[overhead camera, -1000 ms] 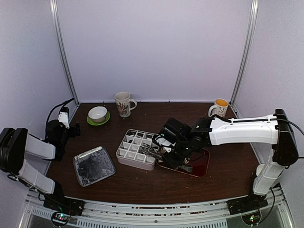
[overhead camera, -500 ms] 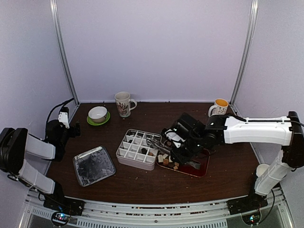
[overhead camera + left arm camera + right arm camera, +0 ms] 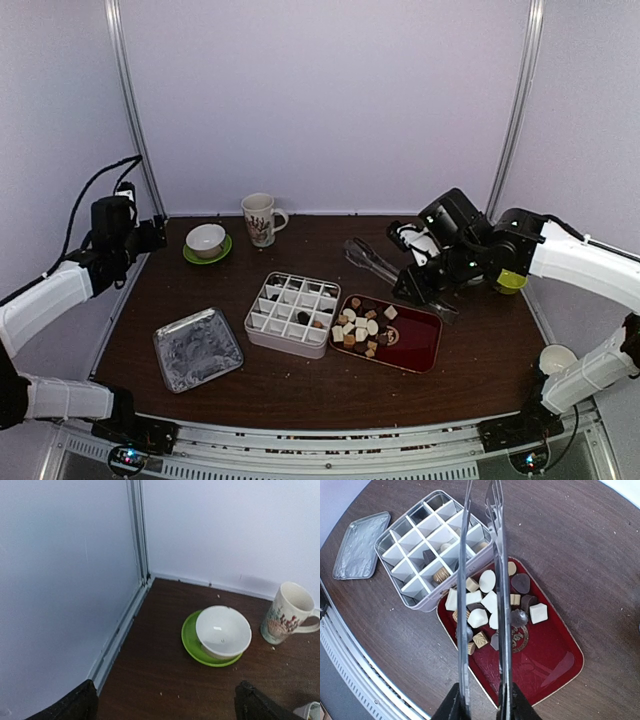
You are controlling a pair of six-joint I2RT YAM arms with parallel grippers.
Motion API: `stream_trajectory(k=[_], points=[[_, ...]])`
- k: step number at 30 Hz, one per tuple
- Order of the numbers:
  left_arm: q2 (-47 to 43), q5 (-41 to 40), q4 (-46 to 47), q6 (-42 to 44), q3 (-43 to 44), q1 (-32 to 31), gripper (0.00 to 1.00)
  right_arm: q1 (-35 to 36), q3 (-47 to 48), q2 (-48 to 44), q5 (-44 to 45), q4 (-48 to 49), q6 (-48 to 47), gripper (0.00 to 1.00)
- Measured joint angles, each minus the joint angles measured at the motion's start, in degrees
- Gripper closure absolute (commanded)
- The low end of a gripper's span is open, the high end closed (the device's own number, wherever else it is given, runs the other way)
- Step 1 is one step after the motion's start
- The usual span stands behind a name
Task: Pack the chocolate
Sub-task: Pick up the packing box from the center of the board.
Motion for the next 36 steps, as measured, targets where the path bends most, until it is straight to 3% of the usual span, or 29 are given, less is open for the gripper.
stream_trajectory(k=[5,7,12,16,19,33,36], points=[[-1.84,7.54,-16.59,-9.53,0.76,0.0,0.04,-0.46,-0.48,-0.04,-0.17,-4.13,0.39,0.74],[-0.87,10.64,-22.38,-14.03,0.76,0.48,0.14,-0.66,-0.63,0.09,-0.15,-5.18,0.9,0.74],[7.5,25.77,-29.2,-13.7,2.67,4.44,0.16,-1.22,-0.61,1.62,-0.15,-6.82,1.7,0.75],[19.06,34.84,-32.7,-10.1,10.1,-3.21,0.19,-1.46,0.33,5.2,-0.13,-8.63,0.5,0.74],[22.88,39.3,-32.92,-8.98,13.16,-8.96,0.23,-1.66,1.92,7.56,-0.39,-9.4,-1.11,0.74],[36.72,42.07,-35.93,-8.04,23.8,-17.46,0.36,-1.75,4.48,7.89,-4.48,-8.35,-3.65,0.73],[37.81,41.59,-36.2,-8.17,24.06,-18.88,0.45,-1.75,4.0,7.3,-4.5,-7.58,-3.23,0.73]])
